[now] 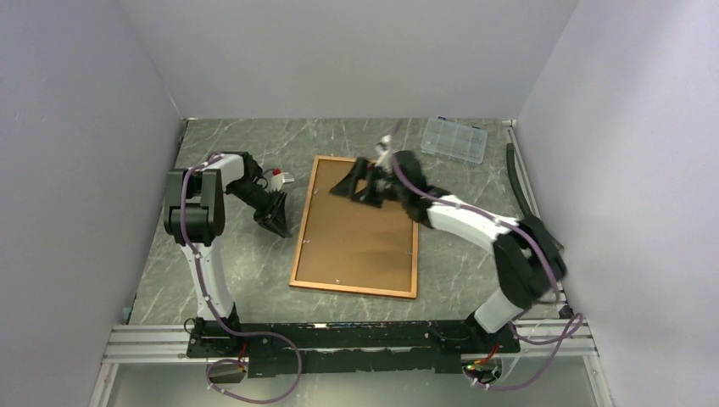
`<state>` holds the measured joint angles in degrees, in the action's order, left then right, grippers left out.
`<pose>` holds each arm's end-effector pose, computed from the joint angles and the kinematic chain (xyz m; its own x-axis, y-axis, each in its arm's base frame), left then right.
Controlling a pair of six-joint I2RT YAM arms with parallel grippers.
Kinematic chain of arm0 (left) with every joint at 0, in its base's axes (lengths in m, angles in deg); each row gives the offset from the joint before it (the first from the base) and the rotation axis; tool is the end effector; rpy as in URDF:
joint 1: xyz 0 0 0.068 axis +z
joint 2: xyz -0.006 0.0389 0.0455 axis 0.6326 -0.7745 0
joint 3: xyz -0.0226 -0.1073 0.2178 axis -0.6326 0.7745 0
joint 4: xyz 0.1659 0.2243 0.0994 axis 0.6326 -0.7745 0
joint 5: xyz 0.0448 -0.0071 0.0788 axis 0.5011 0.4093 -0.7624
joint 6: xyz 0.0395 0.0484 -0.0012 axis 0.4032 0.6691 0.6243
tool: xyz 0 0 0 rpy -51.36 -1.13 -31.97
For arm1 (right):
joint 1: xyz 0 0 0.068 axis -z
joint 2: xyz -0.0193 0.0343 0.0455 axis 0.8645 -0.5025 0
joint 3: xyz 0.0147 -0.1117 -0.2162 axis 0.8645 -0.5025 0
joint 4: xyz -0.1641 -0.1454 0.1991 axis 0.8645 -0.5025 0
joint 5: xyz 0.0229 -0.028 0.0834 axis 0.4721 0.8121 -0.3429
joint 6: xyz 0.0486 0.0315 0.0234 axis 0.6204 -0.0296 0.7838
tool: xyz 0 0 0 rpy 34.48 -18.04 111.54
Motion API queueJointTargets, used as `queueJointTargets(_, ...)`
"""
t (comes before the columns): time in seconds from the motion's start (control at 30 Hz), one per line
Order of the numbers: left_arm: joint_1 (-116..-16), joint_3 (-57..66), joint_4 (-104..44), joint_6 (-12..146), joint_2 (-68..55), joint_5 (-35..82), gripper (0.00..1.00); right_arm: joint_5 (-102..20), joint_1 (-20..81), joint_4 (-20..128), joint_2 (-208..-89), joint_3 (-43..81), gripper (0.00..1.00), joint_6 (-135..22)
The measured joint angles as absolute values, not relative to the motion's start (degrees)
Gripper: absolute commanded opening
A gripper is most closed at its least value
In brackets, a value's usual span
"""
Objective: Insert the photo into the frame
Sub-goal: Install the photo frame at the center of the board.
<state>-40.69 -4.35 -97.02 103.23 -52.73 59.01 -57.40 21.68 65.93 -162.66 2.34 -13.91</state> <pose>0.3663 -0.0421 0.0726 -0.9459 0.3220 -0.0387 0.2512 0.6518 -0.7156 0.3110 0.2689 0.1805 -0.8618 0.2070 -0.4632 -0.3076 0.5128 0.8015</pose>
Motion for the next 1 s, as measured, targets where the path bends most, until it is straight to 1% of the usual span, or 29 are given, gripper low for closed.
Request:
queueJointTargets(0.1,-41.13,-3.35,-96.17,103.65,-50.72,56.45,0.28,-55.84,30.36,64.38,-154.07,-2.23,1.0,-14.63)
queueJointTargets(0.2,-43.27,-0.46,-94.57,103.63,-48.75,53.3,0.27,-52.89,38.07,60.07,-148.36,-6.16,1.0,-16.45)
queueJointTargets(0.37,-49.26,3.71,-93.08,103.01,-47.7,50.37,0.26,-51.54,47.08,52.25,-145.78,-9.81,1.0,-19.84)
queueJointTargets(0.47,-52.21,4.46,-92.95,102.29,-47.11,49.96,0.25,-51.49,50.44,48.86,-145.89,-10.1,1.0,-21.43)
queueJointTargets(0.6,-55.27,5.09,-92.89,102.12,-46.61,50.05,0.24,-52.08,50.95,48.03,-147.27,-9.71,1.0,-22.28)
queueJointTargets(0.73,-57.5,5.0,-93.37,103.19,-46.57,50.94,0.25,-52.37,48.48,48.09,-151.62,-6.93,1.0,-22.28)
queueJointTargets(0.8,-57.02,4.35,-94.44,103.69,-46.37,51.2,0.28,-52.48,45.74,48.22,-154.64,-4.07,1.0,-22.24)
queueJointTargets(0.9,-53.39,0.11,-96.8,103.78,-46.37,52.65,0.35,-52.59,41.39,48.6,-159.42,1.14,0.99,-21.85)
queueJointTargets(1.0,-47.19,-7.74,-96.78,102.4,-47.16,55.47,0.46,-53.26,37.42,50.08,-165.32,7.04,0.98,-20.77)
